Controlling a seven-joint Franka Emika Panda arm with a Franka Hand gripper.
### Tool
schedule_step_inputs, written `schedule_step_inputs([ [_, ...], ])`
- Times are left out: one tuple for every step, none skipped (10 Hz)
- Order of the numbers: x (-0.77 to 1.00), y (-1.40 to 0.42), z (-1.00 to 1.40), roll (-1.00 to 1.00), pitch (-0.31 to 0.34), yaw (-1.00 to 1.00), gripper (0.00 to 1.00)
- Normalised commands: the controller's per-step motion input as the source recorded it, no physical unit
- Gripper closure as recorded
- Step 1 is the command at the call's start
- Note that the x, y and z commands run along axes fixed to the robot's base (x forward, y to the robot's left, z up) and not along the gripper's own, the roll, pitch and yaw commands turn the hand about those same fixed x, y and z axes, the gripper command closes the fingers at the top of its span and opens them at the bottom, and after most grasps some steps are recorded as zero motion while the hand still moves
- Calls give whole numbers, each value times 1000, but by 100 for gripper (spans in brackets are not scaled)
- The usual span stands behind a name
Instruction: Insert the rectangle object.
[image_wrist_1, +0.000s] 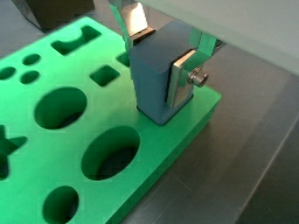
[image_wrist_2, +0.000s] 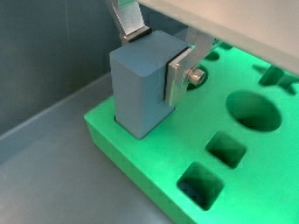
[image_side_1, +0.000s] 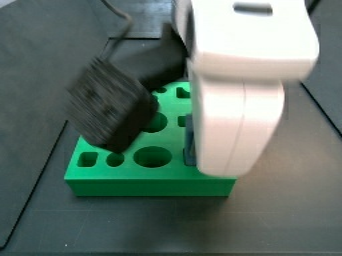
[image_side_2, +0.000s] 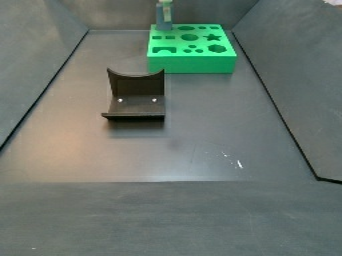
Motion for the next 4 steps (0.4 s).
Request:
schedule_step_inputs([
  [194,0,-283,34,59,0,100],
  [109,0,-134,0,0,0,100],
  [0,20,0,-33,0,-11,100],
  [0,0,0,0,0,0,100],
])
